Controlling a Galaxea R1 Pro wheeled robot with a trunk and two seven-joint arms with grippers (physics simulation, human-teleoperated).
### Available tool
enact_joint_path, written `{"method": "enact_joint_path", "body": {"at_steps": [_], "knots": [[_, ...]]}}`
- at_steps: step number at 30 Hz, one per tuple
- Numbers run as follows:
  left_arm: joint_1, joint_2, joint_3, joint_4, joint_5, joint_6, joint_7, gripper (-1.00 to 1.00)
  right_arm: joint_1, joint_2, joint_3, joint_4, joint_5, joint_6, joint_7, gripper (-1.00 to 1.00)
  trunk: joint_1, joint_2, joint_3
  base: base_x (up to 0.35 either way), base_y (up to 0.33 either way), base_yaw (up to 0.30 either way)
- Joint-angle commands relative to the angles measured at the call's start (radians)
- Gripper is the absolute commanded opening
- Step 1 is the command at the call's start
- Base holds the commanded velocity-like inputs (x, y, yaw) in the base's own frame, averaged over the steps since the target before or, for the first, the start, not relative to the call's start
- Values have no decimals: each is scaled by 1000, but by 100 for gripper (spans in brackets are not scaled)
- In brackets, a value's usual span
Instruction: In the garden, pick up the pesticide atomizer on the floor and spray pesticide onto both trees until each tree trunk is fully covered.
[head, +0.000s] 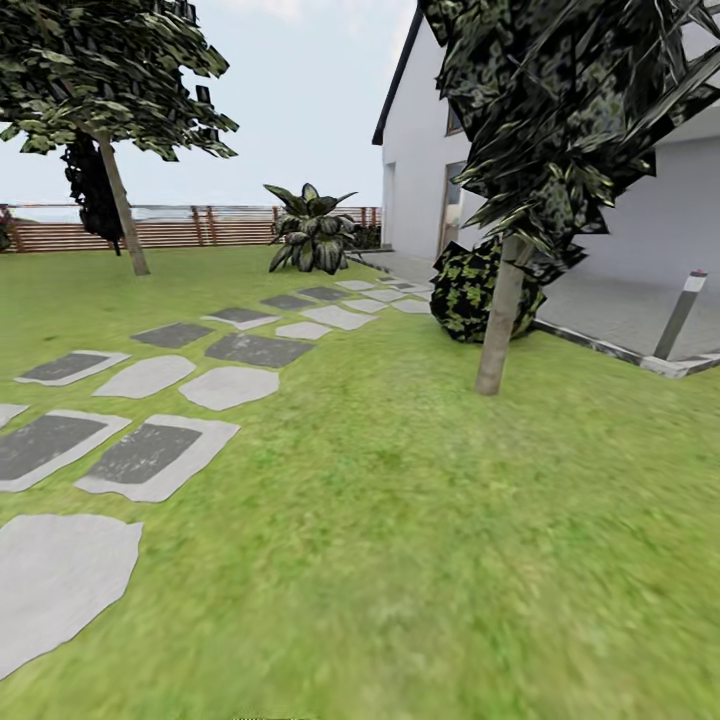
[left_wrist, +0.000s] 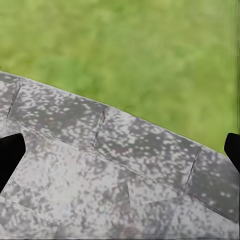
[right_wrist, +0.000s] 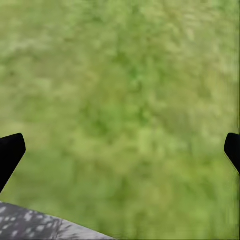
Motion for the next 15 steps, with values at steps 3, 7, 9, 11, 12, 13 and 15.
{"method": "enact_joint_path", "body": {"at_steps": [3,7,9,11,12,13,15], "knots": [[-1,0,-1,1,7,-3,-1,100,-1,1,-4,1,8,-3,-1,100,0,0,-1,1,-300,259],[-1,0,-1,1,7,-3,-1,100,-1,1,-4,1,8,-3,-1,100,0,0,-1,0,-303,275],[-1,0,-1,1,7,-3,-1,100,-1,1,-4,1,8,-3,-2,100,0,0,-1,0,-324,278],[-1,0,-1,1,7,-3,-1,100,-1,1,-4,1,8,-3,-2,100,0,0,-1,0,-333,278],[-1,0,-1,1,7,-3,-1,100,-1,1,-4,1,8,-3,-2,100,0,0,-1,-16,-333,278],[-1,0,-1,1,7,-3,-1,100,-1,1,-4,1,8,-3,-2,100,0,0,-1,-31,-333,278],[-1,-1,-1,1,7,-3,-1,100,-1,1,-4,1,8,-3,-2,100,0,0,-1,-55,-332,278]]}}
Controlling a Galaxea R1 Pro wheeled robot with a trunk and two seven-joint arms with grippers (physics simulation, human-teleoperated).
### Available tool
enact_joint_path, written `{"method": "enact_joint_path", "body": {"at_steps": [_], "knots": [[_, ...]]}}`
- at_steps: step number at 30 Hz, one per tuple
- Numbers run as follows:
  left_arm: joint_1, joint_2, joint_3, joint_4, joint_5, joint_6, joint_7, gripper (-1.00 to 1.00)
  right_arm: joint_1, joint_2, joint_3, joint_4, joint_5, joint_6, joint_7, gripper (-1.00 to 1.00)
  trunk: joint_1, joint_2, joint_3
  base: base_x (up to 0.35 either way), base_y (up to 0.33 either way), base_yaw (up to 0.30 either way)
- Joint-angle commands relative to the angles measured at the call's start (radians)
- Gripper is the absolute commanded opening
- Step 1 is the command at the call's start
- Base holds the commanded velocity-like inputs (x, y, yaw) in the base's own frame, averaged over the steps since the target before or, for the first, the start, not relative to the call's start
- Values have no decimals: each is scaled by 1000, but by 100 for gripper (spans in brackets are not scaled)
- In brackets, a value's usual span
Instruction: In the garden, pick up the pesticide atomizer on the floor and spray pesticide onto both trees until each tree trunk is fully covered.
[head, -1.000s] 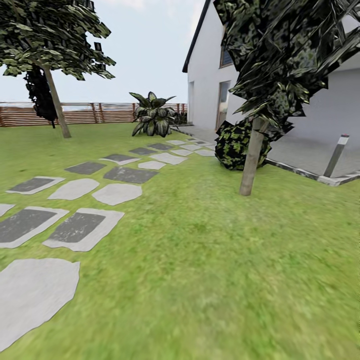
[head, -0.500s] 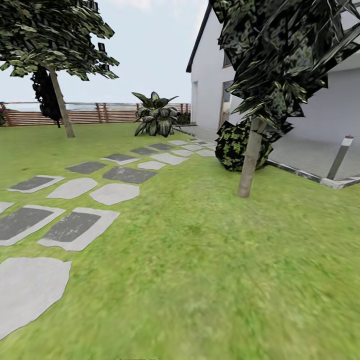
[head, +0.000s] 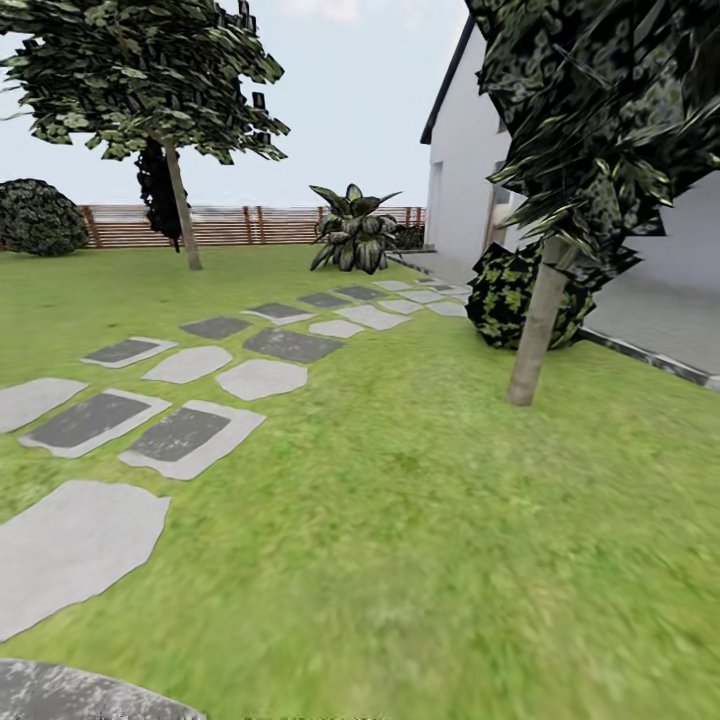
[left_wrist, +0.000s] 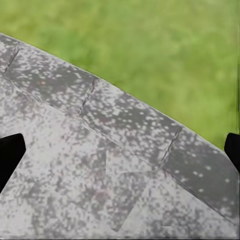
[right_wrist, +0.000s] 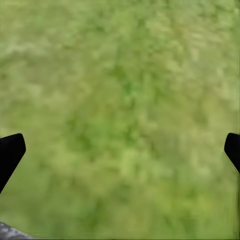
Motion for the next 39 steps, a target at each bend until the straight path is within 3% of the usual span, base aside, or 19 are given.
{"method": "enact_joint_path", "body": {"at_steps": [1,13,34,39], "knots": [[-1,-1,-1,1,7,-3,-1,100,0,0,-4,1,8,-3,0,100,0,0,-1,-95,-323,278],[-1,-2,1,1,12,-3,-1,100,0,0,-4,-5,8,-3,-1,100,0,0,-1,-138,-306,250],[-1,-3,1,1,17,-3,-1,100,0,-2,-5,-2,10,-48,-1,100,0,0,-1,-247,-206,12],[-1,-3,1,1,17,-3,-1,100,0,-1,-5,-1,9,-48,-1,100,0,0,-1,-280,-168,213]]}}
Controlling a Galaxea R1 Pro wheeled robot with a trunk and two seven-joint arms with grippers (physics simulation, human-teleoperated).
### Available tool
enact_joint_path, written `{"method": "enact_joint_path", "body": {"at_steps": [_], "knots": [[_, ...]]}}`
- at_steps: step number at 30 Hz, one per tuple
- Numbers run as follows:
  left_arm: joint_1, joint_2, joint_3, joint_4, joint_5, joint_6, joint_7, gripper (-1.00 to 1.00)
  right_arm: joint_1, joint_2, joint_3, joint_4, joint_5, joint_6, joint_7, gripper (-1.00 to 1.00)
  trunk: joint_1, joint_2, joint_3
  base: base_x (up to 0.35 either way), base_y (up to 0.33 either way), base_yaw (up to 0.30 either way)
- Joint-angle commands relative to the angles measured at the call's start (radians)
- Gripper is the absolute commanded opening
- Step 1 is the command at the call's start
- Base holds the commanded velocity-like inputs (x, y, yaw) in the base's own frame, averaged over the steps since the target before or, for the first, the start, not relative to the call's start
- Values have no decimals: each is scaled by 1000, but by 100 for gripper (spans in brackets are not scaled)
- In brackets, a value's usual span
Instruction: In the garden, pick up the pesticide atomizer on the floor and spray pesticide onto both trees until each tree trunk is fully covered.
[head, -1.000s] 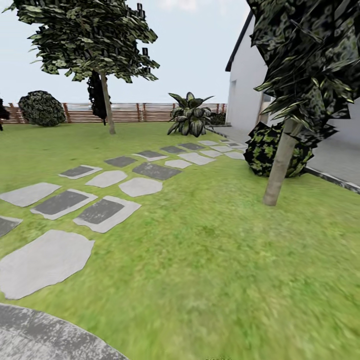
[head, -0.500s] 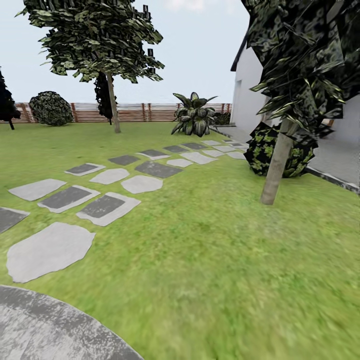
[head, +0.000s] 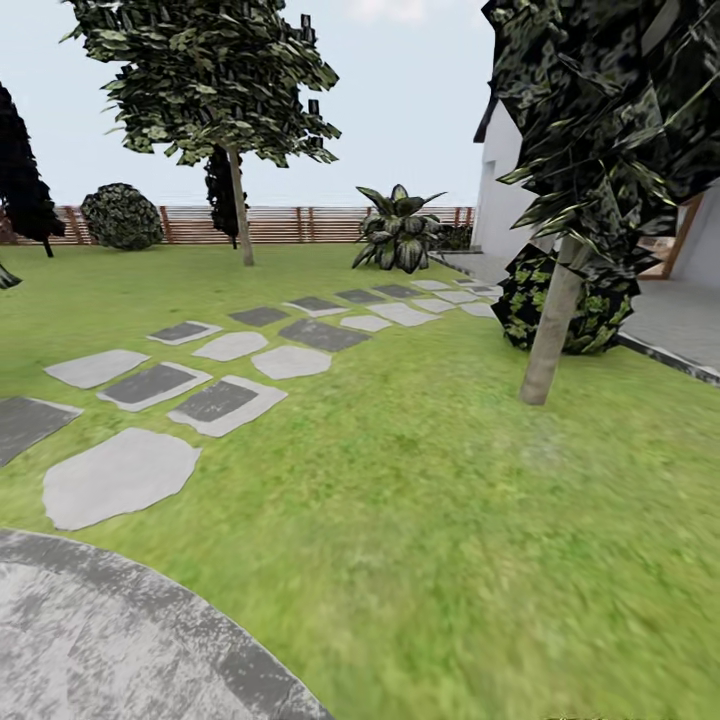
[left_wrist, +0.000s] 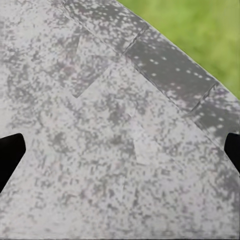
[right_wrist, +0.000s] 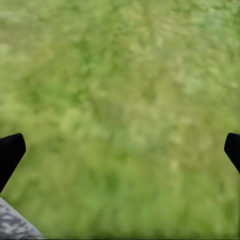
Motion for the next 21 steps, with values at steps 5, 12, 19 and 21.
{"method": "enact_joint_path", "body": {"at_steps": [5,12,19,21], "knots": [[-1,0,-2,1,8,-3,-1,100,0,1,-4,1,8,-3,0,100,-1,0,-1,-280,-168,271],[0,0,-2,1,8,-3,-1,100,0,1,-4,1,8,-3,0,100,-1,0,-1,-280,-153,277],[-1,0,-2,1,5,-3,-1,100,0,1,-4,1,8,-3,0,100,-1,0,-1,-284,-28,278],[-1,0,-2,1,6,-3,-1,100,0,1,-4,1,8,-3,0,100,-1,0,-1,-309,0,278]]}}
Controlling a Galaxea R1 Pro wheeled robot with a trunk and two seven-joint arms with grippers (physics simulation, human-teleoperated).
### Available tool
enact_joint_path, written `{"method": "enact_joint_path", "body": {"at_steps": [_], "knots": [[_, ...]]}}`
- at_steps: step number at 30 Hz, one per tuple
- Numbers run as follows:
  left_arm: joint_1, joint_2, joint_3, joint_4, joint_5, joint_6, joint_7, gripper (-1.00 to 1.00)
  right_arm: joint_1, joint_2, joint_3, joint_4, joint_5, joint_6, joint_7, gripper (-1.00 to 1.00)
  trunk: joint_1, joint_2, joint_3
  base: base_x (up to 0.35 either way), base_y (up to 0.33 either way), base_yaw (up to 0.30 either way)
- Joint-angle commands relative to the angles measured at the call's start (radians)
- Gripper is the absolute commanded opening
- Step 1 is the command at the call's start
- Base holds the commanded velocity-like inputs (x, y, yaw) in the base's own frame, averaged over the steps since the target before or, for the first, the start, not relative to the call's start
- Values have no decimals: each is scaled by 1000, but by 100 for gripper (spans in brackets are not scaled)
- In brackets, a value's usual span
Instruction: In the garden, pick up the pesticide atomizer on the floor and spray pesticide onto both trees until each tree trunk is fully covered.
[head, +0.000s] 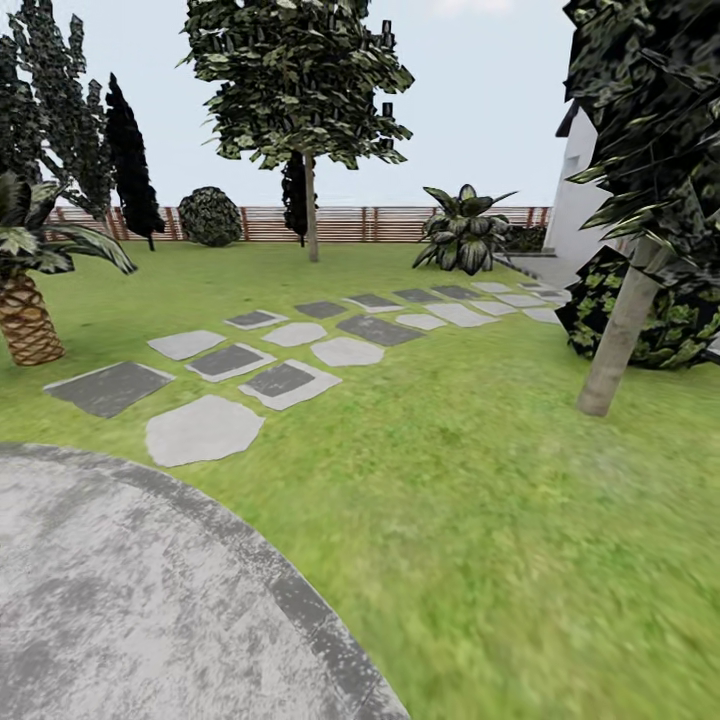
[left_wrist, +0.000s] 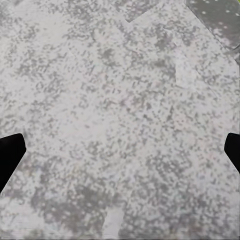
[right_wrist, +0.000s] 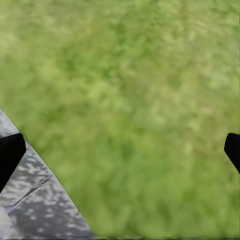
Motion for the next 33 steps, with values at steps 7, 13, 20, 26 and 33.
{"method": "enact_joint_path", "body": {"at_steps": [7,13,20,26,33], "knots": [[-1,0,-1,1,9,-3,-1,100,-1,0,-4,2,7,-3,0,100,-1,0,-1,-332,0,278],[-1,0,0,1,11,-3,-1,100,0,0,-4,2,7,-3,0,100,-1,0,-1,-339,0,278],[-1,0,0,1,11,-3,-1,100,-1,0,-4,2,7,-3,0,100,-1,0,-1,-339,1,267],[-1,0,0,1,11,-3,-1,100,-1,0,-4,1,7,-3,0,100,-1,0,-1,-325,103,64],[-1,0,1,0,12,-3,-1,100,-1,0,-4,0,7,-3,0,100,-1,0,-1,-261,211,5]]}}
